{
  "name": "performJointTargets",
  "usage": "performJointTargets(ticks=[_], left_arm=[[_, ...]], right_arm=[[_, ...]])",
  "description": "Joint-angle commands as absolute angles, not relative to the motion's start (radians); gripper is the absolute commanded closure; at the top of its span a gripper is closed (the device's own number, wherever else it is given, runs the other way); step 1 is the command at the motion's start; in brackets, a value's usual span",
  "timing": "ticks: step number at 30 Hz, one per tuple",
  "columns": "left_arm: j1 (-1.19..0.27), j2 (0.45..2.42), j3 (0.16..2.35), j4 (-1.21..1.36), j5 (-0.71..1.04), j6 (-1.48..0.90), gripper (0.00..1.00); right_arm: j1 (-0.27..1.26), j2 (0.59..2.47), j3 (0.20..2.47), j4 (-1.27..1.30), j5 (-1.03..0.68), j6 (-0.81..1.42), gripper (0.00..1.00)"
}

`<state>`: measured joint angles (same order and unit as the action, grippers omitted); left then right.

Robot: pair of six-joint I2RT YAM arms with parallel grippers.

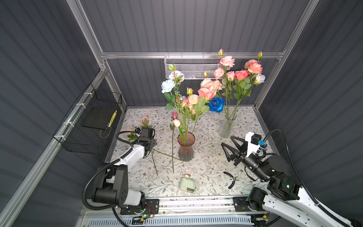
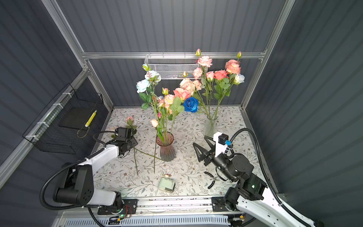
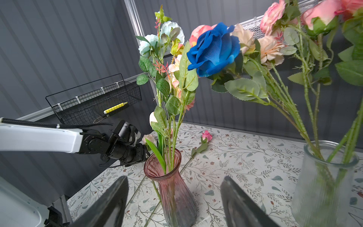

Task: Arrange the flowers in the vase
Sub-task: 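Move the left gripper back to the table and grasp the pale pink rose stem, then lift the pale pink rose high with left gripper while right gripper reaches toward it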

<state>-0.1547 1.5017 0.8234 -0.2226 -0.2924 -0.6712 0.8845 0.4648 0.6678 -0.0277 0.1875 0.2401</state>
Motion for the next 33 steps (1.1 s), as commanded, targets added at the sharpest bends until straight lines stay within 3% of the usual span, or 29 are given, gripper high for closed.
performJointTargets(ticks=[1,7,17,20,26,33], left_arm=[[-0.128,1.583,0.917,-0.172,-0.258,-0.690,0.42],[-0.121,1.712,1.025,-0.185,-0.314,-0.650,0.42],[-0.118,1.854,1.061,-0.186,-0.311,-0.629,0.50],[-0.119,1.865,1.055,-0.175,-0.306,-0.627,0.59],[-0.118,1.817,1.036,-0.170,-0.316,-0.626,0.90],[-0.120,1.577,1.001,-0.173,-0.331,-0.636,1.00]], right_arm=[[0.888,0.450,0.660,-0.033,0.193,0.240,0.24],[0.888,0.440,0.655,-0.038,0.203,0.238,0.24],[0.888,0.444,0.652,-0.034,0.205,0.238,0.24],[0.888,0.446,0.653,-0.033,0.205,0.238,0.24],[0.888,0.451,0.651,-0.028,0.206,0.242,0.24],[0.888,0.460,0.651,-0.022,0.202,0.247,0.23]])
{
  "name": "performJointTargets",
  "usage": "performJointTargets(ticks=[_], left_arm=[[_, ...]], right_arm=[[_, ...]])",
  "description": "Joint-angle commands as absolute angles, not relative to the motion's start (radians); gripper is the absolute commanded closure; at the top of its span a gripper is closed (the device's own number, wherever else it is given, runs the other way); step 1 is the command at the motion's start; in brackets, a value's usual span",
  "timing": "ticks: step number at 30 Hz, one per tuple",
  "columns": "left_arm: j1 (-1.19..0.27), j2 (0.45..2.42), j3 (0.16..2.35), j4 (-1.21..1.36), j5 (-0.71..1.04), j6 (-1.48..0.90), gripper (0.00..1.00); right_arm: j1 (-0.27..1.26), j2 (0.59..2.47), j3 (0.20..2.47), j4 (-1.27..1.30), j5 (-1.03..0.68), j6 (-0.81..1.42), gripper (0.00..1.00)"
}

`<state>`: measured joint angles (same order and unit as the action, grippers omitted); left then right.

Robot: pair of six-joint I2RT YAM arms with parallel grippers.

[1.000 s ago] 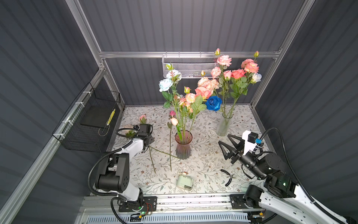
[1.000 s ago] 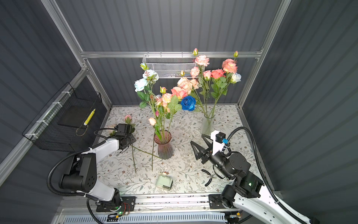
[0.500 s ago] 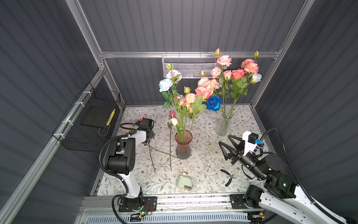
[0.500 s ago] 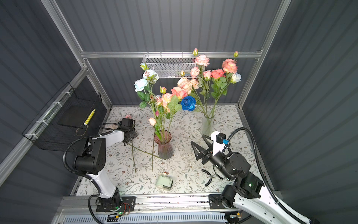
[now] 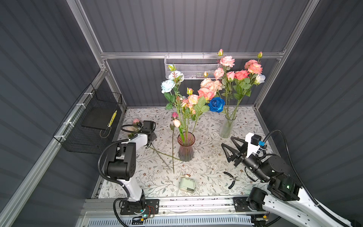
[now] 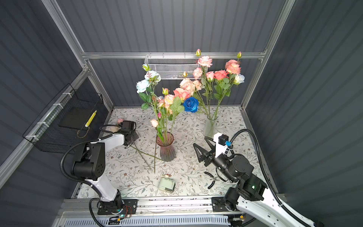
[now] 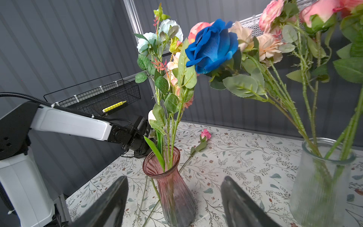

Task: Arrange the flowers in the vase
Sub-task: 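Lift the pale pink rose high with left gripper while right gripper reaches toward it, then close the right gripper on the pale pink rose stem while left holds it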

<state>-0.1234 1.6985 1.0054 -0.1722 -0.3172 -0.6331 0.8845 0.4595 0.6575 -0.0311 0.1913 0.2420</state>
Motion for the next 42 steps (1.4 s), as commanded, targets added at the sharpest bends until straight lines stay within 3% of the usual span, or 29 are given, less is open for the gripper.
performJointTargets(ticks=[1,13,21,32,42], left_arm=[[-0.121,1.538,0.996,-0.180,-0.332,-0.637,1.00],[-0.165,0.957,0.948,-0.205,-0.078,-0.618,1.00],[-0.166,0.718,0.957,-0.114,0.278,-0.594,1.00],[-0.166,0.644,0.920,0.167,0.621,-0.729,1.00],[-0.170,0.711,0.838,0.530,0.805,-0.960,1.00]], right_arm=[[0.889,0.461,0.650,-0.020,0.202,0.249,0.23],[0.888,0.516,0.673,0.007,0.110,0.281,0.21],[0.910,0.748,0.801,0.031,-0.192,0.330,0.24],[1.062,1.248,1.190,0.086,-0.417,0.472,0.25],[1.068,1.453,1.398,0.108,-0.498,0.494,0.28]])
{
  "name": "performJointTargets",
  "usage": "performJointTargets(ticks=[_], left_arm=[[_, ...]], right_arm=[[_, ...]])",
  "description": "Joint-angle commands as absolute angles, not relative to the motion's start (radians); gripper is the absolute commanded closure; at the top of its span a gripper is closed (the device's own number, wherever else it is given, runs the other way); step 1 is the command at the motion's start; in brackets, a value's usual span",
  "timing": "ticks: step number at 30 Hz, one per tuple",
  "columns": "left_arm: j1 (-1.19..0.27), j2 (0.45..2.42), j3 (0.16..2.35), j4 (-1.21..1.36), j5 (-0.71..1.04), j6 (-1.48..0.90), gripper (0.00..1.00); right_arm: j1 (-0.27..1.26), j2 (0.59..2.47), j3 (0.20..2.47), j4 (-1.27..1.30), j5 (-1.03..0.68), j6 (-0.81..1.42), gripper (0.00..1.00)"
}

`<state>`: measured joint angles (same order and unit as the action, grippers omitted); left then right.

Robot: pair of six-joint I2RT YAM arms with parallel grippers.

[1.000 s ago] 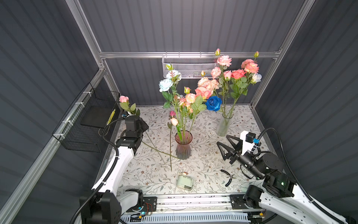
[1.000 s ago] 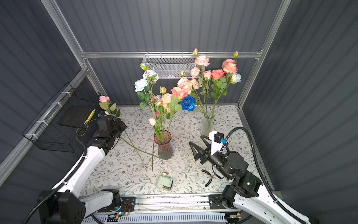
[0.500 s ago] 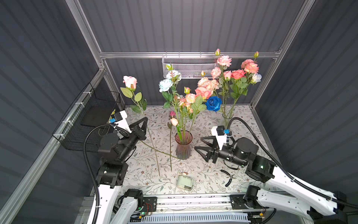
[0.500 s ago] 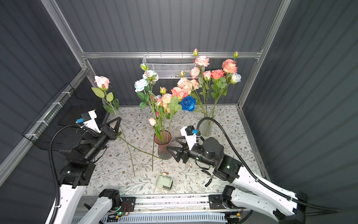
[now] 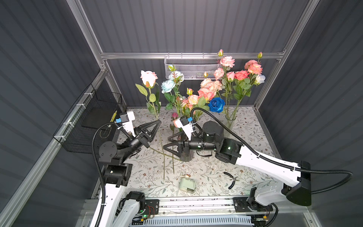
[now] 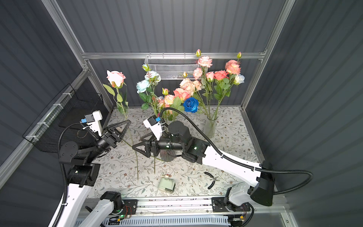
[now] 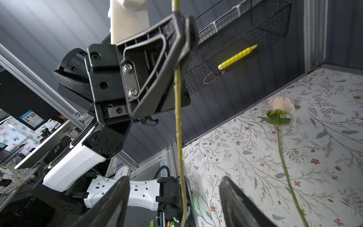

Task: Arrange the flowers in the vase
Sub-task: 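Close the right gripper on the pale pink rose stem while left holds it, then lower the pale pink rose into the vase with right gripper while left withdraws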

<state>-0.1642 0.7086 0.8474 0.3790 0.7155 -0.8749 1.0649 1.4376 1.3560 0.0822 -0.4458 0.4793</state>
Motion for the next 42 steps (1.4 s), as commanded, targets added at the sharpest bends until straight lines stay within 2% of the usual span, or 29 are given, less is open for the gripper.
performJointTargets(ticks=[1,3,5,7,9,10,11,13,14,15,18,22,25,28,35,42], left_arm=[[-0.170,0.716,0.835,0.549,0.815,-0.976,1.00],[-0.171,0.728,0.833,0.583,0.835,-0.998,0.99],[-0.176,0.743,0.828,0.631,0.856,-1.032,0.97],[-0.181,0.752,0.825,0.645,0.862,-1.045,0.93],[-0.183,0.752,0.821,0.638,0.856,-1.042,0.83],[-0.183,0.747,0.818,0.618,0.845,-1.033,0.68],[-0.183,0.739,0.818,0.591,0.831,-1.017,0.48],[-0.184,0.717,0.825,0.506,0.794,-0.970,0.16],[-0.184,0.705,0.831,0.452,0.774,-0.939,0.05],[-0.185,0.692,0.837,0.411,0.753,-0.914,0.00],[-0.185,0.641,0.876,0.226,0.651,-0.805,0.00],[-0.184,0.563,0.932,-0.091,0.345,-0.657,0.00],[-0.184,0.533,0.914,-0.243,0.090,-0.644,0.00],[-0.184,0.538,0.886,-0.353,-0.039,-0.657,0.00],[-0.184,0.549,0.805,-0.400,-0.062,-0.656,0.00],[-0.184,0.551,0.767,-0.399,-0.041,-0.660,0.00]], right_arm=[[1.068,1.463,1.407,0.113,-0.500,0.493,0.29],[1.067,1.484,1.427,0.115,-0.507,0.491,0.33],[1.067,1.508,1.453,0.114,-0.519,0.494,0.42],[1.066,1.521,1.467,0.113,-0.519,0.494,0.59],[1.066,1.523,1.468,0.113,-0.507,0.488,0.77],[1.066,1.518,1.464,0.110,-0.498,0.483,0.85],[1.066,1.510,1.458,0.105,-0.488,0.475,0.91],[1.065,1.485,1.440,0.092,-0.457,0.457,0.96],[1.065,1.466,1.426,0.083,-0.434,0.441,0.96],[1.065,1.447,1.412,0.072,-0.409,0.425,0.96],[1.065,1.374,1.365,0.008,-0.285,0.346,0.97],[1.065,1.274,1.318,-0.092,-0.084,0.226,0.98],[1.065,1.214,1.292,-0.111,0.059,0.145,0.98],[1.063,1.183,1.287,-0.100,0.170,0.063,0.99],[1.051,1.201,1.315,-0.005,0.303,-0.113,1.00],[0.984,1.254,1.353,0.100,0.249,-0.140,1.00]])
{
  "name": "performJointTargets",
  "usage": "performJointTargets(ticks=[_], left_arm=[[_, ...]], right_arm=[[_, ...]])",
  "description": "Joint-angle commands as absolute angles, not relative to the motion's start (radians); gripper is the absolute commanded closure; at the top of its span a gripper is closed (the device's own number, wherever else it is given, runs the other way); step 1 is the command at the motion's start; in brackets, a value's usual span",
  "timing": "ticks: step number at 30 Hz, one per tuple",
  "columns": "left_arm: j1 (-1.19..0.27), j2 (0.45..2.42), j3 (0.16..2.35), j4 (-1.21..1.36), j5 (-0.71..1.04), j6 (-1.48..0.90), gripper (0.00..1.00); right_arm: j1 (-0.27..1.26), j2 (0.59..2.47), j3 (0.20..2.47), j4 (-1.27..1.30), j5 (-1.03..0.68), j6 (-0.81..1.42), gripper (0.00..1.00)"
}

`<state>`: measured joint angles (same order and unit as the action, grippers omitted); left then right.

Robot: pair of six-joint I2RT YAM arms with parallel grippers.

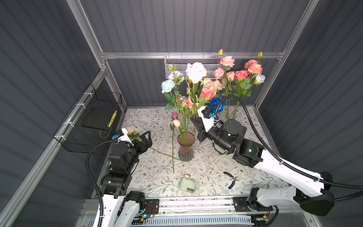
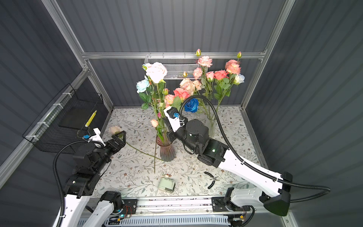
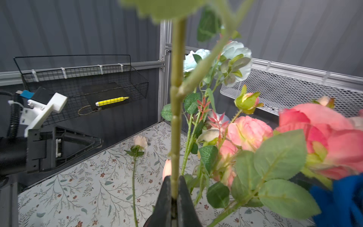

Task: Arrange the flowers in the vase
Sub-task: 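Lower the pale pink rose into the vase with right gripper while left withdraws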

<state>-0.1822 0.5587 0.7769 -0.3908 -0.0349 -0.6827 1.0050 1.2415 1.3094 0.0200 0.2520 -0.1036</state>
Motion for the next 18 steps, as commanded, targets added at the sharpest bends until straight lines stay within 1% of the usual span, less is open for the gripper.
performJointTargets(ticks=[1,8,13,18], left_arm=[[-0.184,0.555,0.765,-0.401,-0.036,-0.659,0.00],[-0.184,0.567,0.756,-0.414,-0.030,-0.651,0.00],[-0.185,0.580,0.754,-0.410,-0.025,-0.649,0.00],[-0.184,0.592,0.755,-0.410,-0.018,-0.652,0.00]], right_arm=[[0.980,1.260,1.368,0.095,0.239,-0.135,1.00],[0.981,1.255,1.511,-0.091,0.177,-0.092,1.00],[0.981,1.232,1.522,-0.115,0.146,-0.071,1.00],[0.980,1.289,1.563,-0.125,0.120,-0.072,1.00]])
